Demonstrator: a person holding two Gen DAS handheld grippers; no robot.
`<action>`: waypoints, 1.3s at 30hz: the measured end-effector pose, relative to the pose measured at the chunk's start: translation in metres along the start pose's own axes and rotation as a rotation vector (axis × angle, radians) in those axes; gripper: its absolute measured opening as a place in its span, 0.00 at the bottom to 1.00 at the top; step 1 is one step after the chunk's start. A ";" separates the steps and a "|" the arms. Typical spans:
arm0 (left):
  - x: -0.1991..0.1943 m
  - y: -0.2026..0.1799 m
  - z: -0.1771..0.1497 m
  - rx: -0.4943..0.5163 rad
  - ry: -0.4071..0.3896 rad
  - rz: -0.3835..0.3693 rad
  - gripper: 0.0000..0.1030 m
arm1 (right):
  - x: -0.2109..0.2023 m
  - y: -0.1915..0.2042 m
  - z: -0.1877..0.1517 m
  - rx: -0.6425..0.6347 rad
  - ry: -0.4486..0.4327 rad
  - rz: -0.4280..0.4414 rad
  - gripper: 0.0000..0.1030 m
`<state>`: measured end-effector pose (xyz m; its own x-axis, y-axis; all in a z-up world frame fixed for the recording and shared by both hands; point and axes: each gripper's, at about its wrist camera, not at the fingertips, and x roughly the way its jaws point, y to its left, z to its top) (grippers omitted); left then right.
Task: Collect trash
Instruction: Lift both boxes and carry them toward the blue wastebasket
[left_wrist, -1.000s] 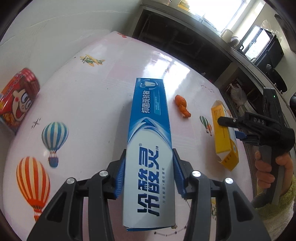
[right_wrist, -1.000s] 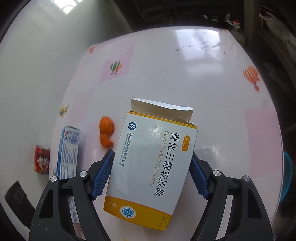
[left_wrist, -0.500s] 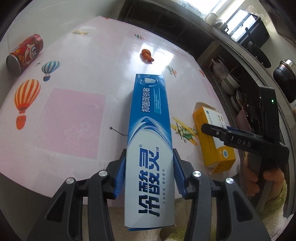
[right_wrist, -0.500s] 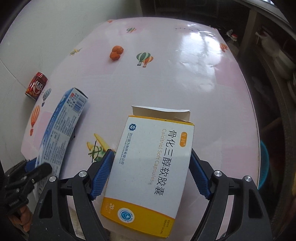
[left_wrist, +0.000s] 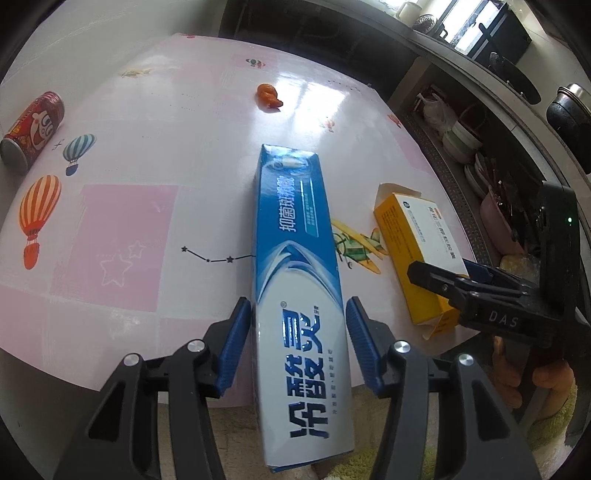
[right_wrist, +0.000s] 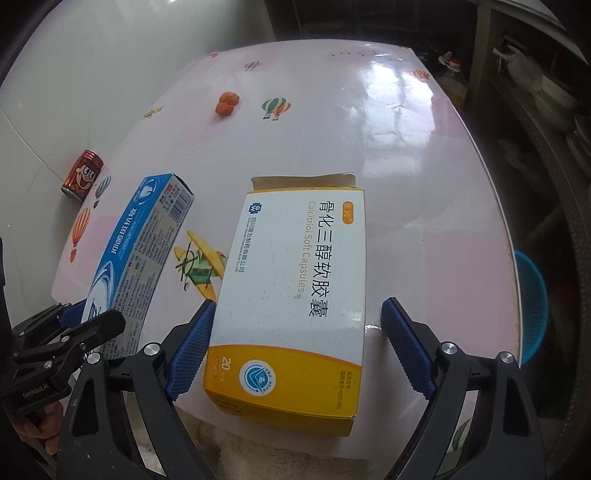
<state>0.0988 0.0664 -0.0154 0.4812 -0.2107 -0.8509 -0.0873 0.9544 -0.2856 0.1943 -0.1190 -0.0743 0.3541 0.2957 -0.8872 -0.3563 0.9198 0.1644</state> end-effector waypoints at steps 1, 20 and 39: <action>0.002 -0.003 0.001 0.003 0.004 -0.003 0.50 | -0.006 -0.006 -0.006 0.004 -0.002 -0.001 0.75; 0.031 -0.036 0.017 0.172 -0.013 0.128 0.50 | -0.017 -0.041 -0.009 0.081 -0.035 0.000 0.81; 0.029 -0.041 0.012 0.183 -0.055 0.150 0.46 | -0.013 -0.018 -0.016 -0.019 -0.047 -0.089 0.65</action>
<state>0.1264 0.0241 -0.0229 0.5217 -0.0569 -0.8512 -0.0042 0.9976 -0.0692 0.1820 -0.1438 -0.0726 0.4252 0.2256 -0.8765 -0.3382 0.9379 0.0774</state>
